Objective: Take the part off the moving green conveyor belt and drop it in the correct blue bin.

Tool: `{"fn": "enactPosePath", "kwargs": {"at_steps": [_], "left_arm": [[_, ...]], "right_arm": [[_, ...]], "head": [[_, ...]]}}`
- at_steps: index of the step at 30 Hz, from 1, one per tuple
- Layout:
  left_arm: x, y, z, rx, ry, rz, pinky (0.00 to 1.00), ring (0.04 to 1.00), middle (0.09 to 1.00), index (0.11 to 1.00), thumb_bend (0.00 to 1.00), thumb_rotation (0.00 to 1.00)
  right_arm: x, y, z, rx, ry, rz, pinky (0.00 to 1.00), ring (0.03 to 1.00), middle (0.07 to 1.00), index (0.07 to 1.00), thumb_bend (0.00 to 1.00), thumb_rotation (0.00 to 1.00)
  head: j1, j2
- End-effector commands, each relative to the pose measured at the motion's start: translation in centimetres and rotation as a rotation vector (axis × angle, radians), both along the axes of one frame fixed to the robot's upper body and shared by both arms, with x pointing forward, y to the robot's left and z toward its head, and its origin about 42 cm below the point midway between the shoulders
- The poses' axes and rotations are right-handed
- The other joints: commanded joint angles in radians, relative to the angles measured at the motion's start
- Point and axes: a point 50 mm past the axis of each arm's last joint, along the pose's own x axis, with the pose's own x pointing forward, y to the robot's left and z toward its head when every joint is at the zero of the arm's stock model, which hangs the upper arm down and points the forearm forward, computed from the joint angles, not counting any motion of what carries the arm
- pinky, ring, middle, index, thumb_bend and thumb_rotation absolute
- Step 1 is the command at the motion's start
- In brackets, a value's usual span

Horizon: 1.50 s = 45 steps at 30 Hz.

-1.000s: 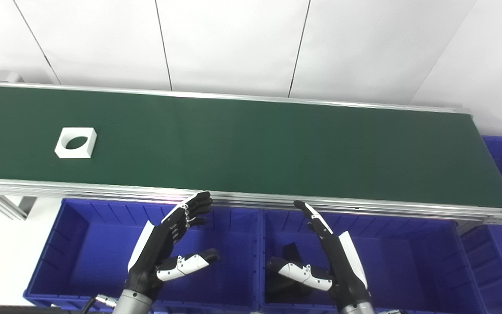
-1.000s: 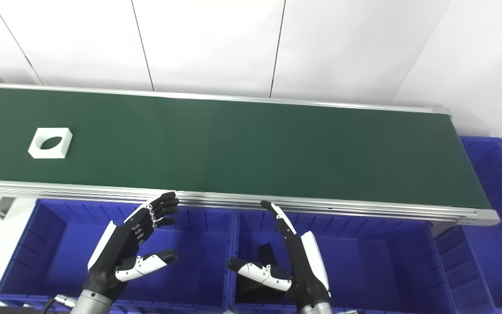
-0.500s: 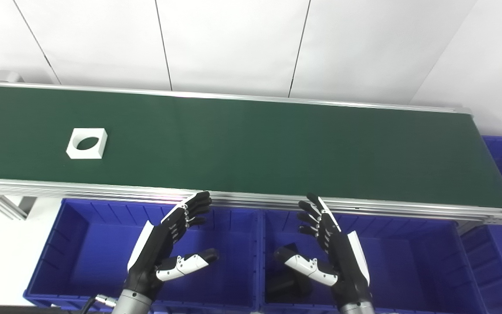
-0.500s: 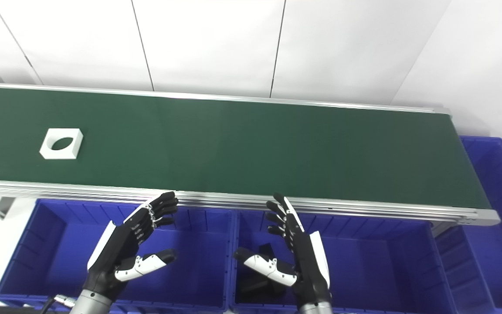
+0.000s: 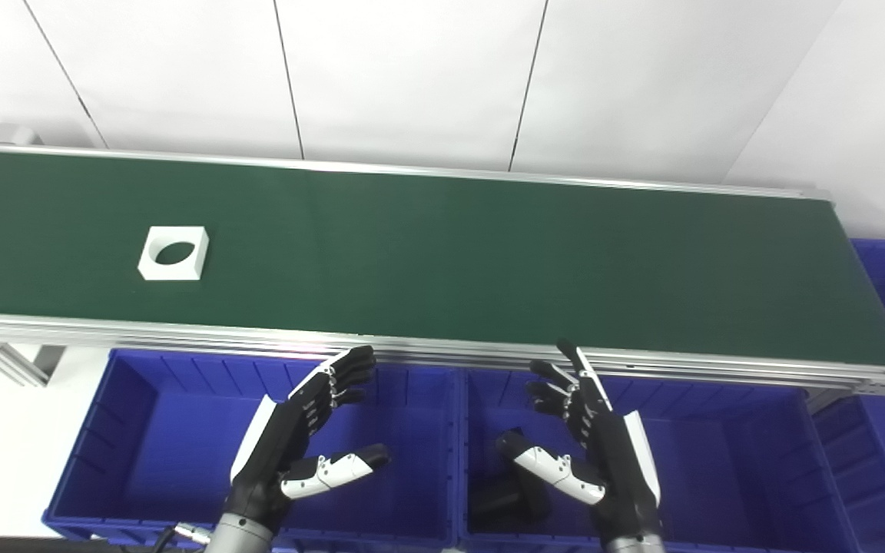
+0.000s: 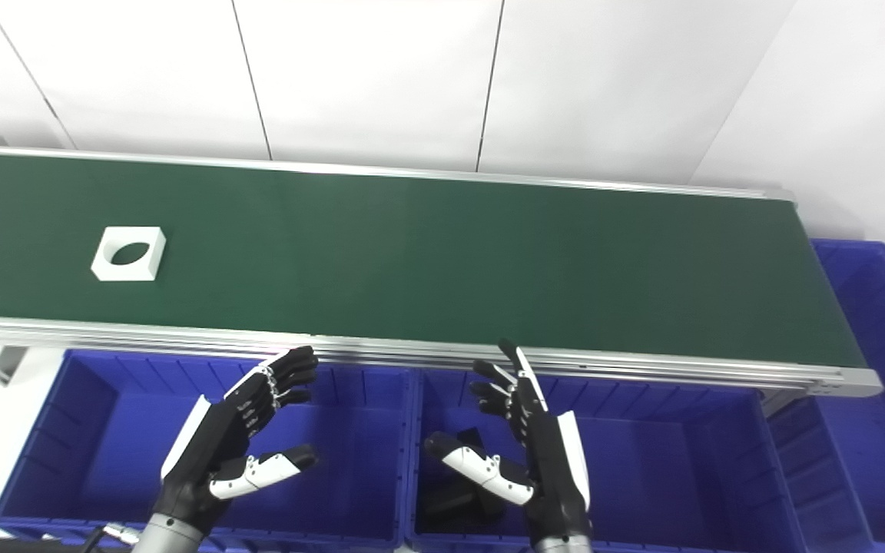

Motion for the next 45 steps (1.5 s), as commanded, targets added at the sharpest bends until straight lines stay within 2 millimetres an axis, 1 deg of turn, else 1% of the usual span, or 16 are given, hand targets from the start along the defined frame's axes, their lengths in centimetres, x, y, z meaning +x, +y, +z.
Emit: {"fn": "enactPosePath", "kwargs": {"at_steps": [1, 2, 3, 6, 9, 12, 15, 18, 21, 26, 30, 34, 39, 41, 43, 45], "left_arm": [[0.1, -0.6, 0.7, -0.046, -0.057, 0.002, 0.77, 0.840, 0.855, 0.835, 0.83, 0.40], [0.2, -0.7, 0.7, -0.049, -0.069, -0.001, 0.77, 0.841, 0.854, 0.834, 0.84, 0.39], [0.2, -0.7, 0.6, -0.050, -0.079, -0.004, 0.77, 0.838, 0.855, 0.835, 0.84, 0.39], [0.3, -0.8, 0.7, -0.059, -0.111, 0.000, 0.78, 0.839, 0.855, 0.831, 0.85, 0.38], [0.5, -0.8, 1.0, -0.083, -0.141, 0.003, 0.78, 0.840, 0.853, 0.830, 0.85, 0.35], [1.2, -0.5, 2.2, -0.057, -0.194, 0.002, 0.78, 0.837, 0.853, 0.834, 0.85, 0.37], [2.1, -0.1, 3.5, -0.030, -0.231, 0.013, 0.78, 0.832, 0.850, 0.842, 0.86, 0.43], [3.4, 0.4, 5.2, -0.004, -0.281, 0.032, 0.78, 0.826, 0.847, 0.843, 0.86, 0.45], [4.5, 0.8, 6.4, 0.003, -0.309, 0.034, 0.82, 0.846, 0.866, 0.870, 0.81, 0.43], [7.7, 2.3, 9.2, 0.117, -0.396, 0.033, 0.80, 0.856, 0.892, 0.929, 0.79, 0.48], [10.1, 3.7, 10.6, 0.171, -0.424, 0.028, 0.85, 0.885, 0.907, 0.936, 0.78, 0.46], [12.7, 5.1, 11.5, 0.260, -0.431, 0.035, 0.86, 0.907, 0.925, 0.941, 0.77, 0.44], [15.7, 6.9, 12.4, 0.342, -0.393, 0.048, 0.93, 0.971, 0.962, 0.959, 0.80, 0.44], [16.9, 7.5, 12.6, 0.372, -0.396, 0.053, 0.91, 0.959, 0.967, 0.962, 0.80, 0.46], [18.1, 7.7, 12.7, 0.387, -0.399, 0.055, 0.91, 0.947, 0.958, 0.956, 0.80, 0.44], [19.3, 7.9, 12.7, 0.406, -0.390, 0.055, 0.91, 0.945, 0.956, 0.955, 0.80, 0.44]], "right_arm": [[-0.1, -0.1, 0.8, 0.006, -0.079, -0.001, 0.76, 0.777, 0.829, 0.954, 0.79, 0.38], [-0.1, -0.2, 0.6, 0.003, -0.079, -0.003, 0.76, 0.777, 0.828, 0.954, 0.79, 0.38], [-0.1, -0.3, 0.6, 0.001, -0.080, -0.004, 0.76, 0.777, 0.828, 0.950, 0.79, 0.37], [-0.2, -0.5, 0.4, -0.009, -0.082, 0.002, 0.77, 0.793, 0.833, 0.952, 0.77, 0.34], [-0.2, -0.6, 0.2, -0.020, -0.087, 0.008, 0.77, 0.793, 0.834, 0.951, 0.77, 0.32], [0.0, -0.7, 0.0, -0.035, -0.089, 0.015, 0.78, 0.797, 0.835, 0.950, 0.76, 0.32], [0.2, -0.7, -0.3, -0.044, -0.091, 0.016, 0.77, 0.784, 0.832, 0.945, 0.77, 0.33], [0.5, -0.6, -0.7, -0.047, -0.093, 0.016, 0.76, 0.782, 0.831, 0.943, 0.77, 0.33], [0.7, -0.5, -1.1, -0.039, -0.093, 0.017, 0.77, 0.779, 0.829, 0.941, 0.77, 0.33], [1.2, -0.2, -1.5, -0.018, -0.086, 0.018, 0.78, 0.789, 0.838, 0.944, 0.77, 0.34], [1.5, 0.0, -1.8, -0.020, -0.085, 0.019, 0.78, 0.793, 0.841, 0.944, 0.78, 0.36], [1.8, 0.2, -2.2, -0.018, -0.087, 0.016, 0.78, 0.792, 0.842, 0.942, 0.79, 0.37], [2.2, 0.4, -2.4, -0.013, -0.083, 0.006, 0.78, 0.793, 0.837, 0.940, 0.79, 0.37], [2.3, 0.4, -2.6, -0.015, -0.076, -0.002, 0.77, 0.798, 0.838, 0.937, 0.80, 0.38], [2.3, 0.3, -2.7, -0.014, -0.070, -0.009, 0.77, 0.811, 0.843, 0.932, 0.82, 0.41], [2.4, 0.2, -2.8, -0.016, -0.075, -0.007, 0.78, 0.813, 0.846, 0.934, 0.82, 0.42]], "head": [[0.003, -0.002], [0.014, -0.020], [0.014, -0.020], [0.022, -0.046], [0.021, -0.048], [0.024, -0.057], [0.020, -0.061], [-0.005, -0.068], [-0.012, -0.071], [-0.039, -0.068], [-0.055, -0.067], [-0.072, -0.064], [-0.094, -0.059], [-0.095, -0.057], [-0.095, -0.055], [-0.095, -0.054]]}}
